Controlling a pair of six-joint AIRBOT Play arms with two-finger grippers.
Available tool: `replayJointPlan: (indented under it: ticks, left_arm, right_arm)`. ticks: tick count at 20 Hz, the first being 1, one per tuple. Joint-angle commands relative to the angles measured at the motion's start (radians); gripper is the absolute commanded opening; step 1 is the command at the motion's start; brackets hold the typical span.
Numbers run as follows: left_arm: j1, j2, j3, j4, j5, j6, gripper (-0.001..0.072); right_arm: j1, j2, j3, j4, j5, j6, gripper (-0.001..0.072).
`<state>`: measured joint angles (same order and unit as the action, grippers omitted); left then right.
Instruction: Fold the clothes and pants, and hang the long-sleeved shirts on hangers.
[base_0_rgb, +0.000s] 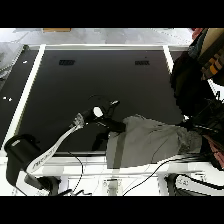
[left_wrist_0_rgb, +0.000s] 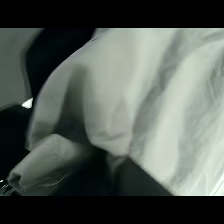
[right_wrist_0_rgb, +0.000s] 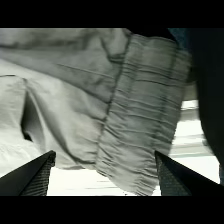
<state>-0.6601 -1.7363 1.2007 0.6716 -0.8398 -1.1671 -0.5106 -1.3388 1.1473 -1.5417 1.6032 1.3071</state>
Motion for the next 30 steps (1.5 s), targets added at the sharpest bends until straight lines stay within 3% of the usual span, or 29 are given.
replayJointPlan:
  ticks: [1,5,9,16,17,20,21,24,27,30]
  left_arm:
    - [-0.011,-0.027,0.104,0.064,-0.076,0.091,0.0004]
    - [0.106,0.037,0.211,0.358,-0.288,0.047,0.0003]
    - [0.281,0.132,0.212,0.591,-0.451,0.045,0.0003]
    - [0.507,0.177,0.212,0.622,-0.516,0.05,0.0008]
    - [0.519,0.177,0.212,0.622,-0.516,0.045,0.0048]
    - [0.525,0.177,0.212,0.622,-0.514,0.045,0.0463]
    - [0.524,0.177,0.212,0.621,-0.512,0.045,0.0523]
    - [0.523,0.177,0.212,0.607,-0.512,0.045,0.0523]
    - [0.523,0.177,0.212,0.607,-0.512,0.044,0.0513]
    - [0.523,0.177,0.212,0.607,-0.512,0.044,0.0513]
  right_arm:
    - [0.0,0.001,0.0,0.016,-0.034,-0.001,0.0693]
    - [0.0,0.001,0.0,0.04,-0.105,-0.01,0.0693]
    - [0.0,0.0,0.0,0.213,-0.133,-0.107,0.0692]
    - [0.008,0.0,-0.081,0.54,-0.103,-0.31,0.0691]
    - [0.023,0.0,-0.099,0.592,-0.089,-0.352,0.0691]
    - [0.132,0.0,-0.12,0.642,-0.071,-0.404,0.0692]
    - [0.18,0.0,-0.12,0.642,-0.077,-0.405,0.0693]
    - [0.353,0.0,-0.119,0.573,-0.182,-0.398,0.0695]
    - [0.485,-0.002,-0.117,0.348,-0.327,-0.2,0.0693]
    - [0.532,-0.005,-0.117,0.218,-0.337,-0.062,0.0692]
